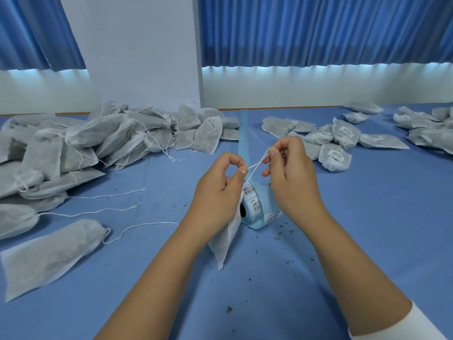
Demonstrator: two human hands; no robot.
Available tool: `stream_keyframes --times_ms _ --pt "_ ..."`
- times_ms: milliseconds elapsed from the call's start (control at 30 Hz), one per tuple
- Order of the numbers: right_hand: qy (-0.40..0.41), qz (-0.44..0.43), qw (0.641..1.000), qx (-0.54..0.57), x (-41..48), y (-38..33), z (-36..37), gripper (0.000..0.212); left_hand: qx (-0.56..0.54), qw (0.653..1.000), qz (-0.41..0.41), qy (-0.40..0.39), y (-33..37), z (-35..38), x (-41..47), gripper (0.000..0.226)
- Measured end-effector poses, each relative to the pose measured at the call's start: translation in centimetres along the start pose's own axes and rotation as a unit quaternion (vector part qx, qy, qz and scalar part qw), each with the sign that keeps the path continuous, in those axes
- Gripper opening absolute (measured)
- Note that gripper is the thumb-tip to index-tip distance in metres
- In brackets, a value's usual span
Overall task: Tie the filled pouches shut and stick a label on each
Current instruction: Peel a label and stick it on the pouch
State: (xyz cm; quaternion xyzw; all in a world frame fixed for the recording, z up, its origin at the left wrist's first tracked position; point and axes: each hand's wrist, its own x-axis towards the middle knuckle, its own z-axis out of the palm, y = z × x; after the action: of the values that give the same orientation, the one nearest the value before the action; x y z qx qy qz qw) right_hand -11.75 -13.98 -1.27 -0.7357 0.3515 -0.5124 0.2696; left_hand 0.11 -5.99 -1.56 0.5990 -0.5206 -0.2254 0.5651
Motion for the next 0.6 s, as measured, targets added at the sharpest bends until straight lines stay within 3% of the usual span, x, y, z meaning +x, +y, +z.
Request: stream_keyframes --times_ms 133,200,300,400,500,600 --pt "0.019 0.034 0.999 0.033 0.2 0.0 0.0 0.016 0.019 1.0 -0.019 -0.001 -0.3 -0.2 0.2 0.019" --pt "0.02 0.053 0.996 0.064 0.4 -0.1 -0.3 0.014 0.023 0.997 -0.069 -0.007 -0.6 -0.7 0.4 0.02" --pt "0.023 0.081 0.986 0.147 0.6 -0.5 -0.7 0.017 -0.012 0.99 -0.132 -0.053 -0.7 -2.1 0.7 0.021" --pt "0.017 0.101 0.971 0.215 0.8 -0.9 -1.0 0.015 0.025 0.985 -0.147 -0.091 -1.0 -3.0 0.9 0.021" --pt "-0.003 0.094 0.965 0.244 0.7 -1.2 -1.1 0.014 0.053 0.985 -0.156 -0.044 -1.4 -3.3 1.2 0.01" --pt "-0.036 0.05 0.972 0.225 0.3 -1.5 -1.0 0.014 0.012 0.989 -0.142 0.047 -1.7 -3.8 1.5 0.01"
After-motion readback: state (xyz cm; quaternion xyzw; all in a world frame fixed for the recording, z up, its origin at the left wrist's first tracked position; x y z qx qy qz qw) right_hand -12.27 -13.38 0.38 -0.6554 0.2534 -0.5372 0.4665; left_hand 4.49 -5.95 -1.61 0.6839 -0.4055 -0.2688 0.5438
